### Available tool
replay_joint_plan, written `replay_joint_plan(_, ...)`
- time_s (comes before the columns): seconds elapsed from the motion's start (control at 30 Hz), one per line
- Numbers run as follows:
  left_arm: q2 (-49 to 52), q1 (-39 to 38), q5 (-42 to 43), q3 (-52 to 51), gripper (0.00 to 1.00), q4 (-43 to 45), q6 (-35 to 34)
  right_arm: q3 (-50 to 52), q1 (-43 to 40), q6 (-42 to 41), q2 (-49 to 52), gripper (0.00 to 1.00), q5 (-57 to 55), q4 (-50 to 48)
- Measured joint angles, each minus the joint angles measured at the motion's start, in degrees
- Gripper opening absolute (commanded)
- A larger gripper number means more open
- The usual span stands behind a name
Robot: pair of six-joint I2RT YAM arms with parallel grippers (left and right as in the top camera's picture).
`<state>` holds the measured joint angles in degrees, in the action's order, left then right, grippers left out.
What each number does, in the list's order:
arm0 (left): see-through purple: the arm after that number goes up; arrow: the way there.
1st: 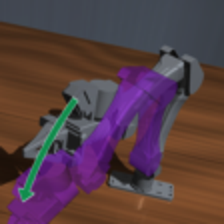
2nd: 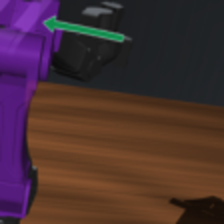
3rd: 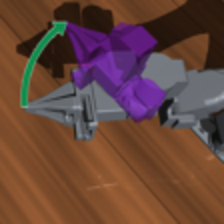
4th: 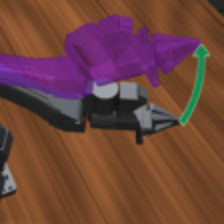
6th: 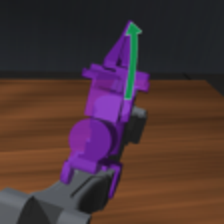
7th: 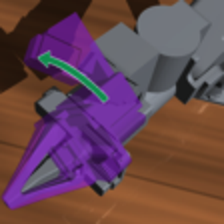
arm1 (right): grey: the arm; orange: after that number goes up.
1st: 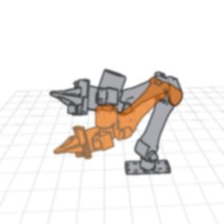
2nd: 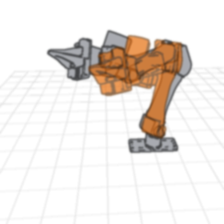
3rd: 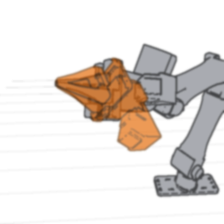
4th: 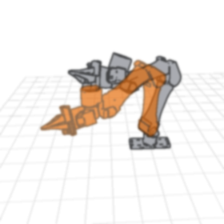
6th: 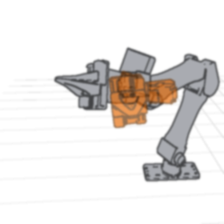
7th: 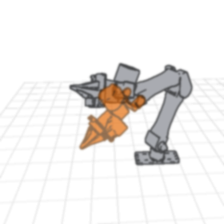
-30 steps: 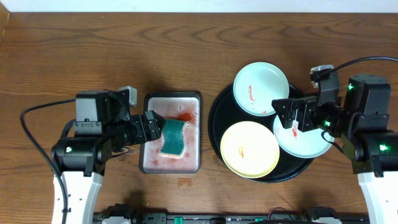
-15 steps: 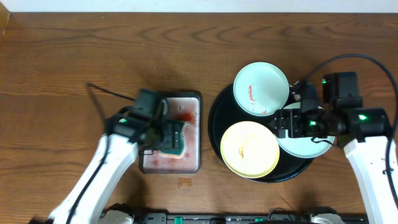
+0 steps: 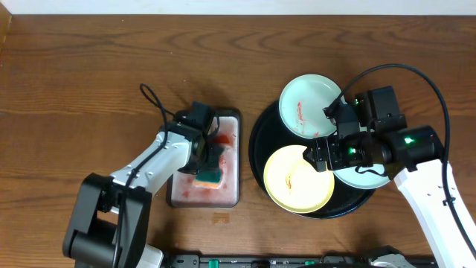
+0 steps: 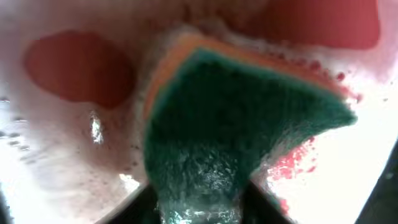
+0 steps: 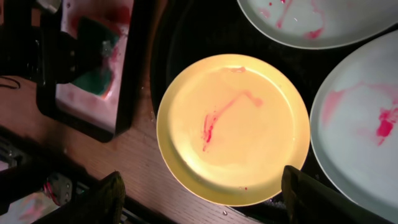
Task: Clean dirty plates on tray and stack at the side
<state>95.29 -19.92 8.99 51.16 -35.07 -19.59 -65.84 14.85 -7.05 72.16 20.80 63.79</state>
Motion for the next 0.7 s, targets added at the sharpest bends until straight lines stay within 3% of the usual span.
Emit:
replay_joint_plan(0.17,0.0,0.2,2.3,1.4,0.08,-1.9,1.7,0.0,0.1,-1.1,0.0,0.79,-0.7,0.2)
replay_joint_plan(0.2,0.0,0.5,2.3,2.0,0.25,-3.2,1.8,0.0,0.1,-1.3,0.0,0.79,-0.8,0.3)
replay_joint_plan(0.27,-0.4,1.4,2.0,3.2,0.48,-5.9,2.6,0.0,0.1,-1.5,0.0,0.79,-1.0,0.3)
replay_joint_plan(0.33,-1.5,2.3,1.5,4.0,0.63,-7.6,2.9,0.0,0.1,-1.5,0.0,0.79,-1.1,0.2)
replay_joint_plan(0.6,-6.3,2.8,1.1,5.2,0.65,-10.8,3.0,0.0,0.1,-1.6,0.0,0.79,-1.8,-0.1)
replay_joint_plan(0.7,-6.2,2.1,1.1,4.2,0.61,-9.2,2.9,0.0,0.1,-1.7,0.0,0.79,-2.4,-0.1)
